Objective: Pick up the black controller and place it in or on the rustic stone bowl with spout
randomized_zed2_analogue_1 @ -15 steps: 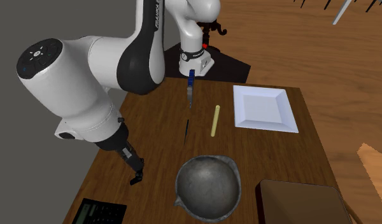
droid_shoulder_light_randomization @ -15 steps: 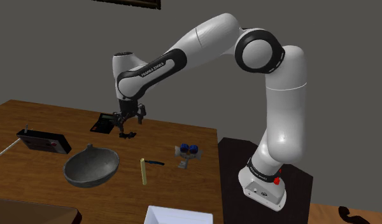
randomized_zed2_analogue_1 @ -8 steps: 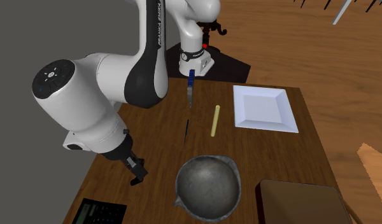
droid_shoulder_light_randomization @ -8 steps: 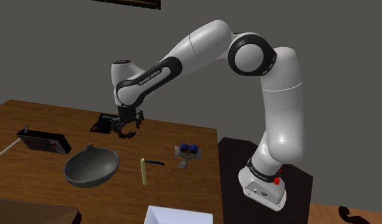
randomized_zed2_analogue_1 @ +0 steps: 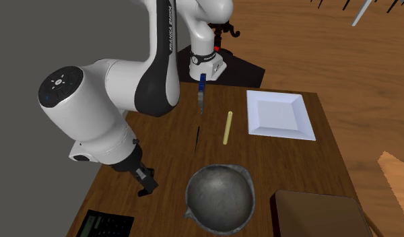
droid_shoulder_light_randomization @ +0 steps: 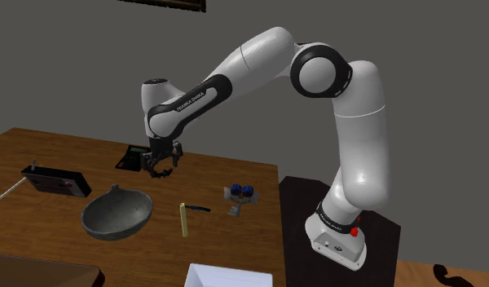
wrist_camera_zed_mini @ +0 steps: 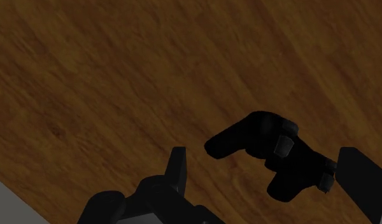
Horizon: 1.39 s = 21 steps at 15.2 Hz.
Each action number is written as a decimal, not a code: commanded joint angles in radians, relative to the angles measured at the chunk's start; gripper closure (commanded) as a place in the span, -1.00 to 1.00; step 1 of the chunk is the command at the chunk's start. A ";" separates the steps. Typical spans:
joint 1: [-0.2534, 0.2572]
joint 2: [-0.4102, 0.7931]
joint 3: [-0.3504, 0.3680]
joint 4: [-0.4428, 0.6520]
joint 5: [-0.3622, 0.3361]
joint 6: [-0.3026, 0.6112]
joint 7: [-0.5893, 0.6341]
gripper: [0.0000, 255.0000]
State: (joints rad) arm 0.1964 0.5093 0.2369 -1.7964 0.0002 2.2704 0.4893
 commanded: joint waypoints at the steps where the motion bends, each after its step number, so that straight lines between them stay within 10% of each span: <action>1: -0.005 0.010 -0.008 -0.007 -0.004 -0.002 0.001 1.00; 20: -0.010 -0.058 0.001 0.014 0.009 -0.085 0.001 1.00; 21: -0.010 -0.058 0.001 0.014 0.009 -0.085 0.001 -1.00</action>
State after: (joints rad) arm 0.1859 0.4513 0.2383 -1.7820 0.0094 2.1856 0.4906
